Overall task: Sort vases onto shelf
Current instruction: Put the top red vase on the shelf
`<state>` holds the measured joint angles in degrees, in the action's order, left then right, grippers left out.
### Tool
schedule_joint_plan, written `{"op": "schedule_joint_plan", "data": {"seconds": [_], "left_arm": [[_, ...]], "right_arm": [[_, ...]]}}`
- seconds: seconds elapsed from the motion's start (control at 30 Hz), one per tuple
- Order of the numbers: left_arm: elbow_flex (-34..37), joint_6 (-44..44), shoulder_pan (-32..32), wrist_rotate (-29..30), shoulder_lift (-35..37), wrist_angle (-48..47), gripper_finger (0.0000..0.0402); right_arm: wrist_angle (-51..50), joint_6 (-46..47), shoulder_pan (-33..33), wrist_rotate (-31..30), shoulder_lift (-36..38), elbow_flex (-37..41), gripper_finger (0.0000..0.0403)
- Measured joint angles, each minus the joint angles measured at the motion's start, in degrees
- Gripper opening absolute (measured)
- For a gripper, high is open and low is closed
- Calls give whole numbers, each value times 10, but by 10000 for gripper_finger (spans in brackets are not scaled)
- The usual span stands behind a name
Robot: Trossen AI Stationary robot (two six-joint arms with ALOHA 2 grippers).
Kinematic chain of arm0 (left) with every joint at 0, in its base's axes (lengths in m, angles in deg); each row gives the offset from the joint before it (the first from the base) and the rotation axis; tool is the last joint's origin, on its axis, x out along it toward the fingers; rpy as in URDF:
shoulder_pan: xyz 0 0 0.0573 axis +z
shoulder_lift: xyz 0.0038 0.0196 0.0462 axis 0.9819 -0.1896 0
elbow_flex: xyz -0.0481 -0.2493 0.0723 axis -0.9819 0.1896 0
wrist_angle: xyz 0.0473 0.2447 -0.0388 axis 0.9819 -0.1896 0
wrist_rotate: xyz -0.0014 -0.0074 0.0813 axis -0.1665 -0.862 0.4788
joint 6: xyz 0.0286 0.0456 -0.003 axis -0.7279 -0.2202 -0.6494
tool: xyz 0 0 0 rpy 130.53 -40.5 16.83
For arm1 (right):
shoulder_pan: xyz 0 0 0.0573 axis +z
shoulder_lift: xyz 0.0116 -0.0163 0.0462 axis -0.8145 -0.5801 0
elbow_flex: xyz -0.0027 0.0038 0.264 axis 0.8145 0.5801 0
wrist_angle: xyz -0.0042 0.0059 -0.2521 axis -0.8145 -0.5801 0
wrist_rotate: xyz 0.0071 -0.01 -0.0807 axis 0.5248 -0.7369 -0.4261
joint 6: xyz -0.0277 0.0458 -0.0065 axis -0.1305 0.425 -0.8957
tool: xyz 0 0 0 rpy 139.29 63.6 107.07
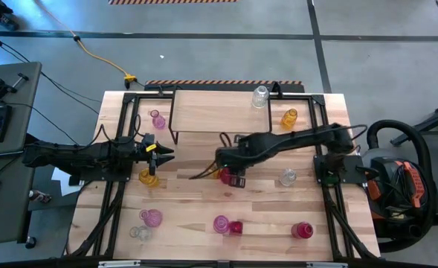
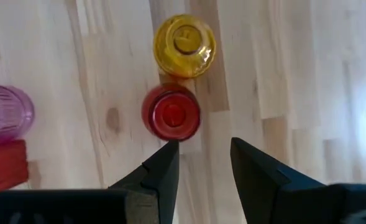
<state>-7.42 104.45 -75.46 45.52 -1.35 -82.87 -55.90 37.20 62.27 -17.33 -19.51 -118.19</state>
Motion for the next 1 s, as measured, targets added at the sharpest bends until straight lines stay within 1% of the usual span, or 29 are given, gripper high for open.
{"op": "schedule_joint_plan", "data": {"seconds": [0.17, 0.3, 0.43, 0.53, 0.73, 1.0], "left_arm": [[0, 0, 0, 0, 0, 0, 147], [0, 0, 0, 0, 0, 0, 147], [0, 0, 0, 0, 0, 0, 147], [0, 0, 0, 0, 0, 0, 147], [0, 0, 0, 0, 0, 0, 147], [0, 0, 0, 0, 0, 0, 147]], "right_arm": [[129, 13, -25, 48, 59, 127, 126], [165, 14, -39, 70, 71, 174, 126], [179, -9, -42, 90, 68, 184, 126], [184, -17, -43, 90, 66, 188, 126], [224, -17, -44, 89, 61, 188, 126], [230, -18, -43, 89, 38, 187, 126]]}}
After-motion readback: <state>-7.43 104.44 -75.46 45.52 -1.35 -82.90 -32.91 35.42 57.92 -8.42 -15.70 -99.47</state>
